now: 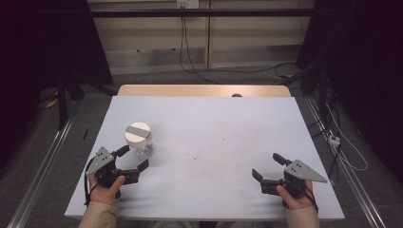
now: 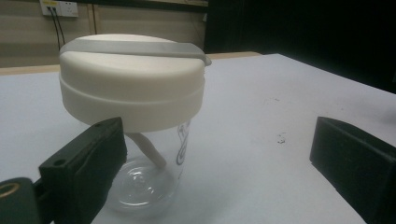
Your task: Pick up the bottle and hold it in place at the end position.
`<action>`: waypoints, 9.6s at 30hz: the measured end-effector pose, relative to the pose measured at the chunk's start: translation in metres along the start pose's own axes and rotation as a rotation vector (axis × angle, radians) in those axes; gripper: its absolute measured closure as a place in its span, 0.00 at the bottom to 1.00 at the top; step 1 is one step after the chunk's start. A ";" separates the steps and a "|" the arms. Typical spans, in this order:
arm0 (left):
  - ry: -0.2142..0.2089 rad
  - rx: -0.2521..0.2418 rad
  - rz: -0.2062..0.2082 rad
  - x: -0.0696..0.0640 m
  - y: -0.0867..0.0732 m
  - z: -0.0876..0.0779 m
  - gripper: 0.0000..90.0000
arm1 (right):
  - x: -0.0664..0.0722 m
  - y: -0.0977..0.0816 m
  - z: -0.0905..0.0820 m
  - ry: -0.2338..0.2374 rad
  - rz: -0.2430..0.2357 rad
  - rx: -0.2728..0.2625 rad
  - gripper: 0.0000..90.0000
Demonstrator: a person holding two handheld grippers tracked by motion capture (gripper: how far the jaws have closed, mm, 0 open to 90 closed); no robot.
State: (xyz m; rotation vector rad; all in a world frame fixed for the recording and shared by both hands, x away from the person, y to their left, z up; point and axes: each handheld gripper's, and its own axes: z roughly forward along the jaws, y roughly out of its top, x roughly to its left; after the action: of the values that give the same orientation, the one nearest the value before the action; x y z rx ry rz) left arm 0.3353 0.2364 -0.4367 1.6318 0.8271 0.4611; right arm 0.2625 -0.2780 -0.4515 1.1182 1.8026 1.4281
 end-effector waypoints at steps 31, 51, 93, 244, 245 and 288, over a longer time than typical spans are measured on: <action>0.197 0.092 0.001 0.020 -0.003 0.026 0.04 | 0.002 0.001 -0.002 -0.005 -0.029 -0.007 0.04; 0.259 0.138 0.003 0.022 -0.001 0.055 0.06 | 0.003 0.002 0.002 0.007 -0.037 -0.009 0.04; 0.171 0.089 0.009 0.008 0.014 0.086 0.20 | 0.003 0.002 0.002 0.008 -0.041 -0.017 0.05; -0.105 0.114 0.136 -0.078 0.027 0.246 0.21 | -0.002 0.001 -0.002 0.000 -0.018 -0.030 0.05; -0.109 0.117 0.132 -0.078 0.027 0.245 0.21 | -0.002 0.001 -0.002 -0.002 -0.017 -0.032 0.05; -0.121 0.099 0.137 -0.071 0.022 0.232 0.21 | -0.001 0.001 0.002 0.003 -0.023 -0.021 0.05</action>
State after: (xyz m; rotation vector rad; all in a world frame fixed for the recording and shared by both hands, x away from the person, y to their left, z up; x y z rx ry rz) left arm 0.4546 0.0254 -0.4597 1.7972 0.6590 0.4181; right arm 0.2645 -0.2778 -0.4516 1.0821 1.7926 1.4326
